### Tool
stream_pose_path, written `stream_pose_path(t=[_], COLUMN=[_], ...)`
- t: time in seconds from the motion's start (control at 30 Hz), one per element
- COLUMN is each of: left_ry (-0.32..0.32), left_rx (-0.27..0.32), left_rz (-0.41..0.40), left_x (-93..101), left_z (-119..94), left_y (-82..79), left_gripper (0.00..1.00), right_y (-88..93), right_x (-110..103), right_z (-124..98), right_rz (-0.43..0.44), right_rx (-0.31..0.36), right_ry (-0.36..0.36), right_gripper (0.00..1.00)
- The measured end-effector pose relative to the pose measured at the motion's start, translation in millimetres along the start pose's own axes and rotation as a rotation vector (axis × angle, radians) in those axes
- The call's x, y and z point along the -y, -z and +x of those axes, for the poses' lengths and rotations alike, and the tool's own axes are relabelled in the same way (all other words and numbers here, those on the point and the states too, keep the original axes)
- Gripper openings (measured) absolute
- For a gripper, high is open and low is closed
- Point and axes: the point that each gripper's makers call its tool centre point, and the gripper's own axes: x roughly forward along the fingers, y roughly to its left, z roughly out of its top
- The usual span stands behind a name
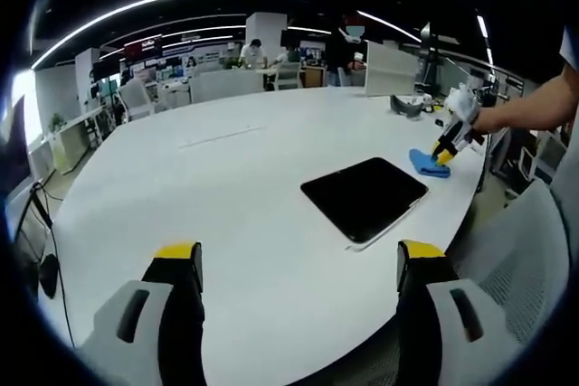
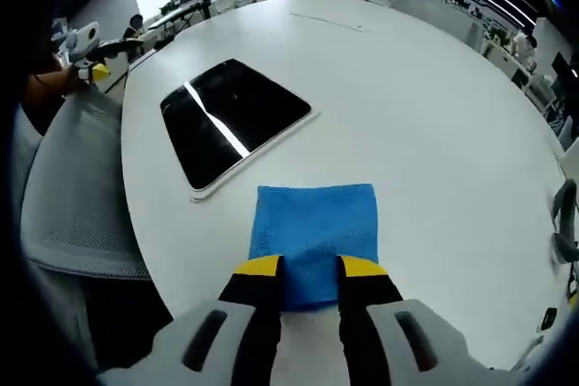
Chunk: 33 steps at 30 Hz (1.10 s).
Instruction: Wipe the mirror surface with the cleaning cloth until all visible marks leave the cleaned area.
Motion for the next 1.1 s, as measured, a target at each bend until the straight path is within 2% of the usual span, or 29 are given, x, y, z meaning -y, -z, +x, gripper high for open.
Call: stream_pose_path(t=[0.13,0.2,0.33,0.47,0.6,0.67,0.8,0.93,0.97,1.07,1.1], left_ry=[-0.002,-0.002,-0.001,-0.004,-0.005,-0.001,0.006,0.013,0.008,0.009,0.011], left_rx=[-0.001,-0.001,0.0,0.004,-0.002,-0.008,-0.02,-0.02,-0.024,-0.032,-0.03], left_rz=[0.0,0.0,0.0,-0.001,-0.006,-0.004,0.001,-0.002,-0.007,-0.011,-0.012], left_x=[-0.7,-0.6,-0.6,-1.1,-0.9,-0.1,1.7,3.9,2.3,2.1,2.0], left_z=[-0.1,0.1,-0.3,-0.9,-1.2,-0.8,0.5,-0.4,-0.2,0.3,0.2], left_y=[0.1,0.2,0.1,-0.6,0.8,1.8,4.3,3.9,5.0,6.6,6.7], left_gripper=[0.87,0.87,0.87,0.87,0.87,0.87,0.87,0.87,0.87,0.88,0.88], right_y=[1.2,-2.1,-1.2,-5.5,-8.3,-9.1,-8.7,-8.6,-13.9,-27.3,-33.1], right_x=[-4.6,-4.4,-6.8,-12.8,-5.9,-5.8,-7.7,-11.5,-15.8,-11.8,-9.3], right_z=[9.1,8.4,9.1,12.0,16.0,16.0,15.2,13.7,12.4,7.4,5.7], right_rz=[-0.008,0.036,0.056,0.089,0.219,0.254,0.246,0.308,0.359,0.36,0.39], right_rx=[0.007,0.021,0.002,0.007,0.009,0.003,0.001,0.016,0.035,0.045,0.045], right_ry=[0.026,0.038,0.088,0.103,0.125,0.112,0.131,0.132,0.114,0.129,0.136], right_gripper=[0.23,0.23,0.22,0.14,0.03,0.02,0.02,0.01,0.01,0.0,0.0])
